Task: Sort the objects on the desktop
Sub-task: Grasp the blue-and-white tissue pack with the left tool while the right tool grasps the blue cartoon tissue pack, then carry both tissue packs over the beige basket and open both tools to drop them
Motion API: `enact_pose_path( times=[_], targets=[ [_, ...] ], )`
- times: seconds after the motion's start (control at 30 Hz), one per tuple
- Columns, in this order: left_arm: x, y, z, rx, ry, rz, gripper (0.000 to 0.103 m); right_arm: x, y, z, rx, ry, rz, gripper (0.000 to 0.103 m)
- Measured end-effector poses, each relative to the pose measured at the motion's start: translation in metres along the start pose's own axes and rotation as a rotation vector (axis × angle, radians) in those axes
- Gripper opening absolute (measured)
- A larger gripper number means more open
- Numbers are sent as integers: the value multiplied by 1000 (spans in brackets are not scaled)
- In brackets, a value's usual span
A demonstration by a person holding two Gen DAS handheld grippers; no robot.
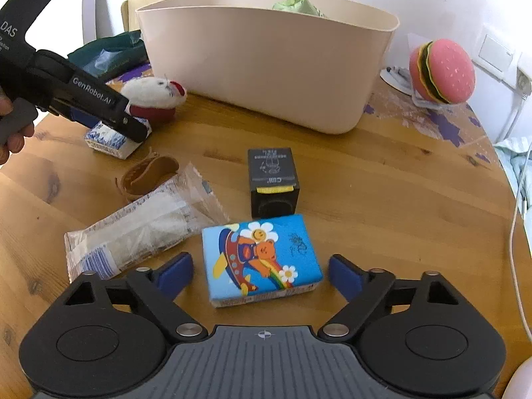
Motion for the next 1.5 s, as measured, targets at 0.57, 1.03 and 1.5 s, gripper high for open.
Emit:
enact_pose_path(
  times=[0.57,1.03,1.5],
  targets=[
    [26,17,-1,3,20,-25,64,15,-1,7,-43,-30,0,62],
    [77,17,-10,-104,17,52,64,56,-29,24,-128,-18,74,62],
    [119,-41,-22,-104,0,207,64,88,-89,38,-129,-13,224,62]
  ],
)
Point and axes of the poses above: each gripper's, at about its wrist camera, not at the fingertips, and x roughly against the way its jaws point, z to its right, y to its underside, the point moved 7 cm from there along -x, roughly the way its jaws point, and after that the axes turned 8 degrees about z, right-handed, at the moved point
